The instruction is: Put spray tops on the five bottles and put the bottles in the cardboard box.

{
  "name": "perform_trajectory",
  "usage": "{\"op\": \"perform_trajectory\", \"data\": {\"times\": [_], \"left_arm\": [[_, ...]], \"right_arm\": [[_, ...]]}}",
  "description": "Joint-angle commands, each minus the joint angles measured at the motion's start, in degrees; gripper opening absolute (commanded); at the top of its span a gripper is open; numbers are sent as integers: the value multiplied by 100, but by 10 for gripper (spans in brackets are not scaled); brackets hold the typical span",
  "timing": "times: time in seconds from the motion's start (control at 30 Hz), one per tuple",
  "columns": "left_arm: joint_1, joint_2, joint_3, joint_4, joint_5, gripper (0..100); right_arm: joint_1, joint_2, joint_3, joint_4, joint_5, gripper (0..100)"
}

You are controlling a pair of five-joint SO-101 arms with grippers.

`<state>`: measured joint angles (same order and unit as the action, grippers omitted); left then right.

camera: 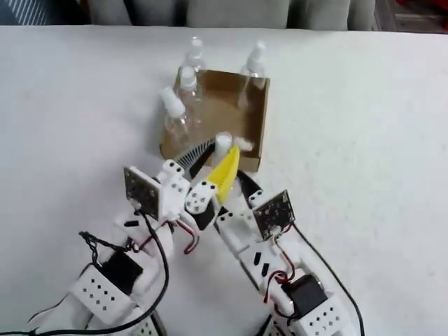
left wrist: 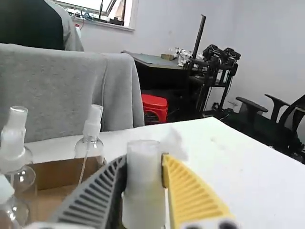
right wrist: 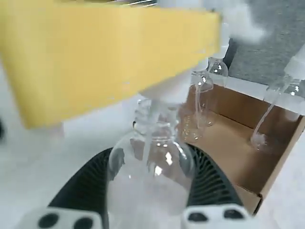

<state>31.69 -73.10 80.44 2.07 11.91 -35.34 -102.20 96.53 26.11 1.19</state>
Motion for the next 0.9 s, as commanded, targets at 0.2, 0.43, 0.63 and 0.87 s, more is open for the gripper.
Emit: {"op": "perform_trajectory", "data": {"times": [0.2, 0.43, 0.63, 0.87], "left_arm": [[75, -154, 26, -158, -62, 23], [66, -338, 299, -149, -53, 210], [57, -1279, 607, -88, -53, 145], [-224, -2765, 580, 1512, -79, 121]], "right_arm": [[4, -84, 35, 22, 70, 15], [4, -84, 35, 22, 70, 15], [13, -84, 35, 4, 79, 15], [268, -84, 35, -40, 79, 15]]}}
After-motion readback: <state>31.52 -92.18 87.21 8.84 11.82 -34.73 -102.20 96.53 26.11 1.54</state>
